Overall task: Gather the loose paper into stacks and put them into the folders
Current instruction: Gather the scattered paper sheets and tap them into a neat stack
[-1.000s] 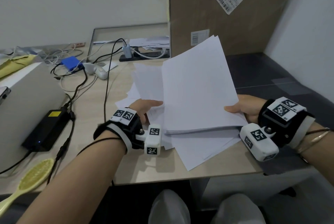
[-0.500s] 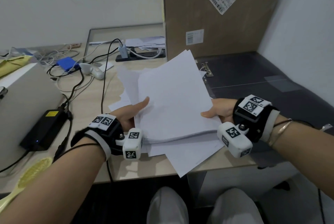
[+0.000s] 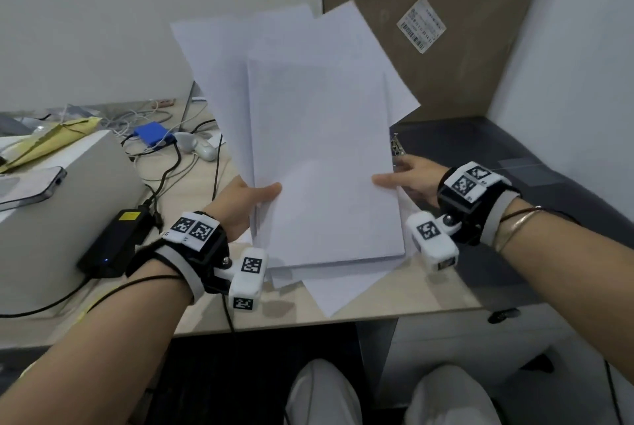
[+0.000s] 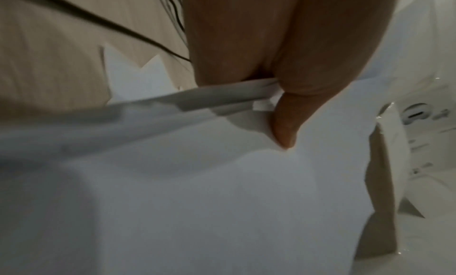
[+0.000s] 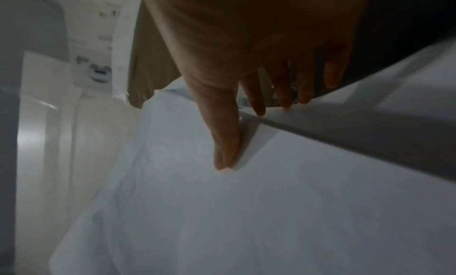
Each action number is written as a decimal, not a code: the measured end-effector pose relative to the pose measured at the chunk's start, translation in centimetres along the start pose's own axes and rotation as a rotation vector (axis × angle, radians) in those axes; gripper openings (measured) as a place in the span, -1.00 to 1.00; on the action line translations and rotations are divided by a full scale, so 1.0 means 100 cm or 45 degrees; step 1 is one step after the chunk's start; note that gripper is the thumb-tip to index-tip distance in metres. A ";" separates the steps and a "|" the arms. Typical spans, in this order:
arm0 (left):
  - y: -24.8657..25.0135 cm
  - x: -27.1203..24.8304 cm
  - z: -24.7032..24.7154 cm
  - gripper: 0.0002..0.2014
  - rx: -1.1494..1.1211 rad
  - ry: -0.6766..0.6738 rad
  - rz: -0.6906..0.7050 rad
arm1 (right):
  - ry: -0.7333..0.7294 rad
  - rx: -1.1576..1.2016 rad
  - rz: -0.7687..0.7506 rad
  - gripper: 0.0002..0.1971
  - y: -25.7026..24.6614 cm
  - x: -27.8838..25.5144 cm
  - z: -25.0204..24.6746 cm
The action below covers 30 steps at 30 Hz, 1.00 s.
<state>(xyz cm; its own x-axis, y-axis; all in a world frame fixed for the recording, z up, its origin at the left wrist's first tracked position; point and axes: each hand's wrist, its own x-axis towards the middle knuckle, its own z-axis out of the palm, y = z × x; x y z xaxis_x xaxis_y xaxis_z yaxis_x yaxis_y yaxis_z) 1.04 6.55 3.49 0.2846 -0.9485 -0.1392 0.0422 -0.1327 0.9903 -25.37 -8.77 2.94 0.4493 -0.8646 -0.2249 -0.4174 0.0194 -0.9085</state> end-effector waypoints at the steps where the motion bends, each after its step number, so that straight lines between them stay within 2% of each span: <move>1: 0.006 -0.002 0.000 -0.73 -0.001 -0.002 0.025 | -0.027 0.062 -0.019 -0.28 -0.010 -0.002 -0.004; 2: 0.012 -0.004 0.000 -0.76 -0.004 -0.006 0.054 | -0.024 0.110 -0.040 -0.29 -0.019 -0.006 -0.008; 5: 0.025 -0.005 0.000 -0.76 -0.010 -0.013 0.106 | 0.091 0.207 -0.113 -0.16 -0.043 -0.015 -0.022; 6: 0.027 -0.006 0.000 -0.74 -0.020 -0.008 0.108 | 0.117 0.210 -0.125 -0.19 -0.049 -0.018 -0.027; 7: 0.027 -0.006 -0.002 -0.72 -0.020 -0.009 0.101 | 0.136 0.228 -0.135 -0.29 -0.054 -0.021 -0.031; 9: 0.025 -0.006 -0.003 -0.69 -0.018 -0.037 0.069 | 0.177 0.256 -0.146 -0.64 -0.061 -0.018 -0.038; 10: 0.023 -0.007 -0.002 -0.68 -0.008 -0.051 0.042 | 0.208 0.275 -0.161 -0.75 -0.063 -0.015 -0.041; 13: 0.014 -0.008 0.000 -0.70 0.026 -0.084 -0.040 | 0.360 0.297 -0.153 -0.77 -0.066 -0.007 -0.047; 17: -0.002 -0.007 0.003 -0.68 0.035 -0.139 -0.125 | 0.427 0.033 -0.093 -0.80 -0.059 -0.002 -0.050; 23: -0.018 -0.003 0.006 -0.73 -0.046 -0.218 -0.272 | 0.546 0.070 -0.066 -0.86 -0.055 0.000 -0.054; 28: -0.032 -0.002 0.001 -0.63 0.057 -0.186 -0.439 | 0.800 0.142 -0.334 -0.89 -0.063 -0.009 -0.075; 30: -0.035 -0.001 0.000 -0.60 0.092 -0.166 -0.518 | 0.809 0.049 -0.502 -0.88 -0.069 -0.015 -0.077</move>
<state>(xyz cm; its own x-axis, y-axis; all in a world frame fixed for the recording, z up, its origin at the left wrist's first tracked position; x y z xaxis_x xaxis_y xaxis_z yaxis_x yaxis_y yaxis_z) 0.90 7.12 0.01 0.1350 -0.8426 -0.5213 0.0578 -0.5185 0.8531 -29.28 -11.52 12.23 0.0120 -0.9342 0.3565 -0.2864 -0.3448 -0.8939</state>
